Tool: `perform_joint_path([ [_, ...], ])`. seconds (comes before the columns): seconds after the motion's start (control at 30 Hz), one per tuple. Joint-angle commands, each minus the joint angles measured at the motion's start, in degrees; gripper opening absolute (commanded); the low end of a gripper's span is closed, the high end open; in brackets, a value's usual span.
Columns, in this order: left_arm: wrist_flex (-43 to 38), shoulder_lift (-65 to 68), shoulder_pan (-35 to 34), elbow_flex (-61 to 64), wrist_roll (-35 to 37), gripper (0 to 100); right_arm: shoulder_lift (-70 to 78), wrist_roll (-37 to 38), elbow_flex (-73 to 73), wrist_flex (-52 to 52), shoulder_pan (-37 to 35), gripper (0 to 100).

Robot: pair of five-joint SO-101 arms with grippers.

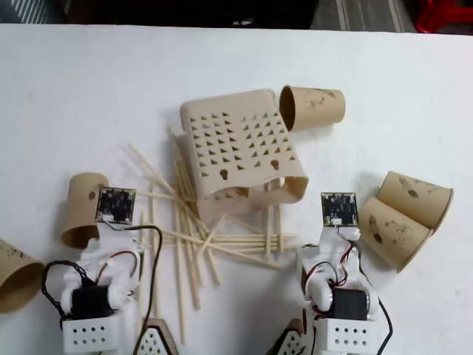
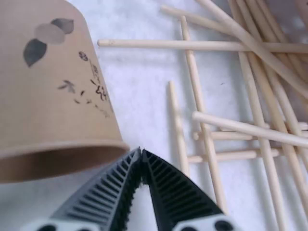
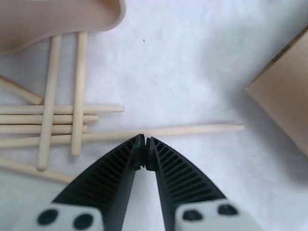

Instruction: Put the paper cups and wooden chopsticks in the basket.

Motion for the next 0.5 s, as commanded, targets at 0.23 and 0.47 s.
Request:
perform_joint_path([
  [0.23,-2.73,-0.22,0.92,-1.23,0.62,2,-0.57,-0.44,0.62,0.31,0.13,1.9],
  [0.47,-8.18,-0.22,0.57,-1.93,0.18,2,-0.66,0.18,-3.52,-0.66,0.57,2.1],
])
